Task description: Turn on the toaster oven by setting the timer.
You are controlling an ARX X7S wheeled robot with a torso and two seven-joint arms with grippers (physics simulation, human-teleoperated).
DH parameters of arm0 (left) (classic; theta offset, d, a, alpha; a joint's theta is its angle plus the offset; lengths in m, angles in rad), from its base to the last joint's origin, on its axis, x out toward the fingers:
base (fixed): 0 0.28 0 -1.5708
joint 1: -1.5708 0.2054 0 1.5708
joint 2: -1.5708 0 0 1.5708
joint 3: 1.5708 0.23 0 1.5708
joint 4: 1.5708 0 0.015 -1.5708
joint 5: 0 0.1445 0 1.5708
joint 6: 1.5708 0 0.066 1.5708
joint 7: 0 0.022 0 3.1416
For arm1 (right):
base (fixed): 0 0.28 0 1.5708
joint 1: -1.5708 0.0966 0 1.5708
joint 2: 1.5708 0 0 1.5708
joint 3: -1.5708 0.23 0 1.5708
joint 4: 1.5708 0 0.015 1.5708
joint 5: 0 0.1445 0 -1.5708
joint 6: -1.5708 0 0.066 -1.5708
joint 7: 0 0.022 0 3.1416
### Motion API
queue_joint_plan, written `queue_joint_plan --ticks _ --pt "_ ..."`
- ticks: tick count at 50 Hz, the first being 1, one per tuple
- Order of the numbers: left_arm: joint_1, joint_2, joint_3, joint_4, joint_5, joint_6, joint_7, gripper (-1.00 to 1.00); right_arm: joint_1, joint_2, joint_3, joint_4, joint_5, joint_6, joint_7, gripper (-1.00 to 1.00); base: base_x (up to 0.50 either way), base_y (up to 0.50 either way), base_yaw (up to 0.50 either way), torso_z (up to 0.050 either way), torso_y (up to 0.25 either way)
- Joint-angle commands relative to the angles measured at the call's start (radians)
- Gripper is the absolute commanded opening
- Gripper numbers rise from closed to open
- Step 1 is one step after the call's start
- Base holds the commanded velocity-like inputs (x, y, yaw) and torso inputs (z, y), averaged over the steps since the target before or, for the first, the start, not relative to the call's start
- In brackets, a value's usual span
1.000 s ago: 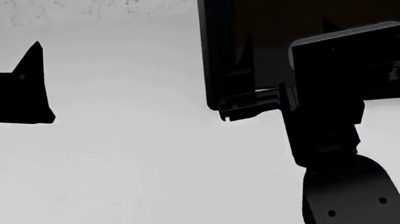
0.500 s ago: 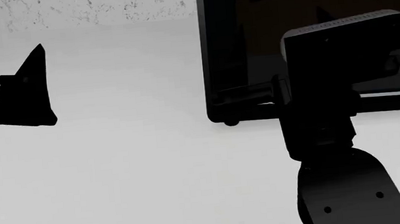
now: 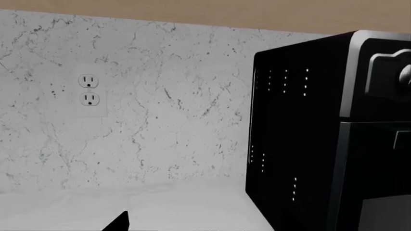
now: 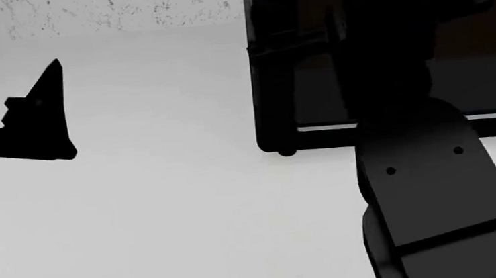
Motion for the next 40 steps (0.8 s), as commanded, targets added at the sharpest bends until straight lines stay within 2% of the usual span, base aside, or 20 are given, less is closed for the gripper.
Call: queue_joint_plan --ticks 1,25,40 --pt "0.003 -0.004 0.004 0.002 -0.003 0.001 -0.004 1.0 0.093 -0.021 -0.005 0.133 0.001 -0.035 -0.008 1.0 0.0 0.0 0.0 0.0 0.0" --pt "0.006 -0.02 0.004 -0.011 -0.003 0.017 -0.002 1.0 0.179 -0.05 -0.041 0.364 -0.01 -0.148 -0.024 1.0 0.0 0.0 0.0 0.0 0.0" --pt "0.016 -0.025 0.009 -0.014 -0.002 0.028 -0.002 1.0 0.198 -0.049 -0.054 0.401 -0.01 -0.167 -0.023 1.0 0.0 0.0 0.0 0.0 0.0"
